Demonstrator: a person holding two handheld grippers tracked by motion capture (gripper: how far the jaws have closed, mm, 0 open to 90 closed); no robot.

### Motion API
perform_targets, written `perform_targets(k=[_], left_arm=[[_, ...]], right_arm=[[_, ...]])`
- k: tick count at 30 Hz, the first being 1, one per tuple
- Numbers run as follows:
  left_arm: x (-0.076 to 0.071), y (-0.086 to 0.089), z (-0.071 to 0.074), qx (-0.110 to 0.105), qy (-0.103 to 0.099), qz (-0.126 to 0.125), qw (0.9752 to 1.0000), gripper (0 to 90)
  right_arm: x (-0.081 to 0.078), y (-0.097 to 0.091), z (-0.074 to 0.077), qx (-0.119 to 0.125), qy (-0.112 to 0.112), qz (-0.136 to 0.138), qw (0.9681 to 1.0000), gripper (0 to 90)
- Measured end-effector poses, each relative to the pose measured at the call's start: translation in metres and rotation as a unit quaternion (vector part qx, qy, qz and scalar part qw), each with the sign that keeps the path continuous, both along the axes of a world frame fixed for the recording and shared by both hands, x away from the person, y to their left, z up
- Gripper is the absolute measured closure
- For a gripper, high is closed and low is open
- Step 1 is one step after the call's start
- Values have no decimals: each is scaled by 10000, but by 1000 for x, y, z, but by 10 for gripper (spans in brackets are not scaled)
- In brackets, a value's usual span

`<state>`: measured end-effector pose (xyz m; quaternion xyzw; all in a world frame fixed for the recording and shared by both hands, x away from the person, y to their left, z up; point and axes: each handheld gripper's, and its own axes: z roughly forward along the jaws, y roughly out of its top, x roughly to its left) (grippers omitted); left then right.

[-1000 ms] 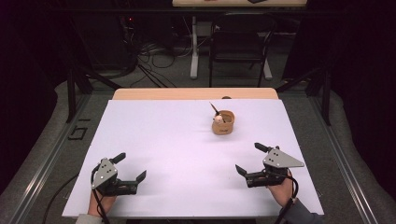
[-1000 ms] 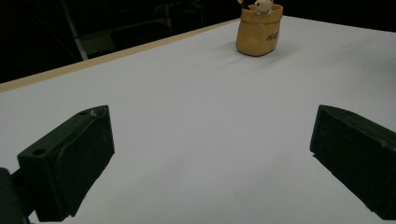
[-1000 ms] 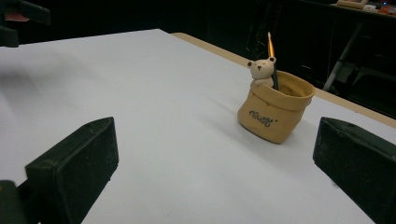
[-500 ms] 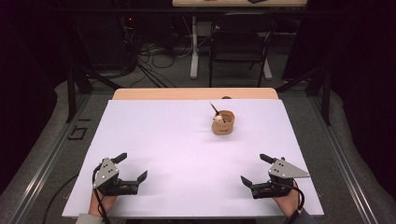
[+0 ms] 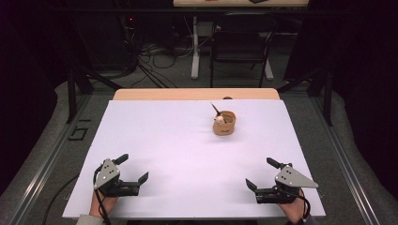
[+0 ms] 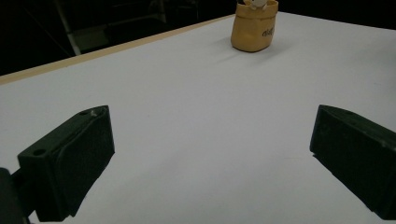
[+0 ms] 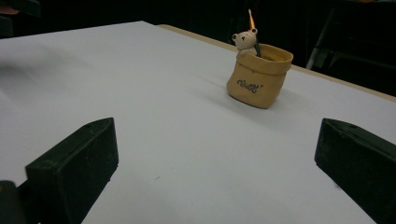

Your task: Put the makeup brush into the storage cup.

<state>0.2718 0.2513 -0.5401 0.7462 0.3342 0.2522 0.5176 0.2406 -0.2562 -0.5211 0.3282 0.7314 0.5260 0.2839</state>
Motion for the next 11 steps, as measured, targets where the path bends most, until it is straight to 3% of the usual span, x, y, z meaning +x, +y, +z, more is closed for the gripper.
perform_targets(k=[5, 11], left_arm=[[0, 0, -1, -3, 52, -10, 10000, 0], [0, -1, -1, 28, 64, -64, 10000, 0]], right_arm=[[0, 2, -2, -75, -39, 33, 10000, 0], [1, -2, -1, 13, 8, -42, 10000, 0]])
